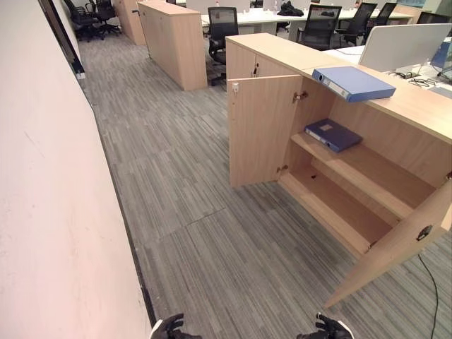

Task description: Put the empty folder in the office cabinet

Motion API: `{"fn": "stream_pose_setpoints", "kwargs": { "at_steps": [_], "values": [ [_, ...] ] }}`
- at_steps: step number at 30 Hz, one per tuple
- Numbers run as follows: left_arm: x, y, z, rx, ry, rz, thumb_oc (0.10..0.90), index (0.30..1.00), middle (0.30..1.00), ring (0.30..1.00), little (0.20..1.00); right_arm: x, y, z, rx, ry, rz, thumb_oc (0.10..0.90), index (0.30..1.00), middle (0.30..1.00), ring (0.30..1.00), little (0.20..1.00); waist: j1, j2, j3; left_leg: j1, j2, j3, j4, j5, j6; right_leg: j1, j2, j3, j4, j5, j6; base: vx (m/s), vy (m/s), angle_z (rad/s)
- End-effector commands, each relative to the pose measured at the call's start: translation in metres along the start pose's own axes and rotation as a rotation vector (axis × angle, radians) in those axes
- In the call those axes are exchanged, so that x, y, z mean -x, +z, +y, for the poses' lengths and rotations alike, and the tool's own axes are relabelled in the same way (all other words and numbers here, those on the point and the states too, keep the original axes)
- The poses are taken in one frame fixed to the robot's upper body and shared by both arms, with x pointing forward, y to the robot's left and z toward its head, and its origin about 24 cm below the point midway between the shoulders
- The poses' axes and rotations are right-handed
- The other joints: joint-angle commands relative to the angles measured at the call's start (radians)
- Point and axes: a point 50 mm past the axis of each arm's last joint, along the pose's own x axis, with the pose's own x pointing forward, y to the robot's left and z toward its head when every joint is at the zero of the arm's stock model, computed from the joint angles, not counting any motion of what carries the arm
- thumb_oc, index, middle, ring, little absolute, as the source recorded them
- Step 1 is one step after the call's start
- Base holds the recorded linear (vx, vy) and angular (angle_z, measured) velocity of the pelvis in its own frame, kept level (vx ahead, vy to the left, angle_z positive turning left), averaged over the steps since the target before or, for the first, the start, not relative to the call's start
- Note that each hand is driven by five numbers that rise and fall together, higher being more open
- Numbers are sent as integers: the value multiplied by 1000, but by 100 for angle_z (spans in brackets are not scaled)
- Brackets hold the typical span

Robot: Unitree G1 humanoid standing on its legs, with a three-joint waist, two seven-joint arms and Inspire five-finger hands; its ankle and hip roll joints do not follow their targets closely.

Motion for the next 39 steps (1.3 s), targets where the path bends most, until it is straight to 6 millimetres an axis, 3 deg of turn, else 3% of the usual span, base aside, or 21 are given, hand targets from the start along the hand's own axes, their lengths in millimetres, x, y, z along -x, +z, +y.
{"fn": "stream_pose_setpoints", "kwargs": {
  "at_steps": [1,8,12,24,39],
  "values": [
    [-7,38,7,25,4,-139,800,900,900,900,900,-5,36,-14,30,-26,-130,800,900,900,900,900,3,-10,3,49,104,20,0,-44,-93,23,-83,18,38,-97,108,0,0,0],
    [-7,40,7,18,0,-147,800,900,900,900,900,-5,29,-11,37,-13,-104,800,900,900,900,900,4,-12,-1,47,102,16,-3,-43,-92,23,-84,18,32,-93,108,0,0,0],
    [-6,50,6,18,-6,-201,800,900,900,900,900,-4,32,-9,20,-5,-125,800,900,900,900,900,6,-14,-1,47,100,15,-3,-46,-91,26,-85,17,31,-92,109,0,0,0],
    [3,91,2,76,-43,-403,800,900,900,900,900,1,74,-11,-46,1,-328,800,900,900,900,900,6,-14,2,51,98,16,-3,-49,-90,28,-87,18,29,-88,111,0,0,0],
    [2,85,-1,85,-47,-380,800,900,900,900,900,1,52,-6,-72,4,-250,800,900,900,900,900,-2,-10,2,34,94,8,-3,-46,-96,20,-91,42,14,-83,113,-1,-3,1]
  ]
}}
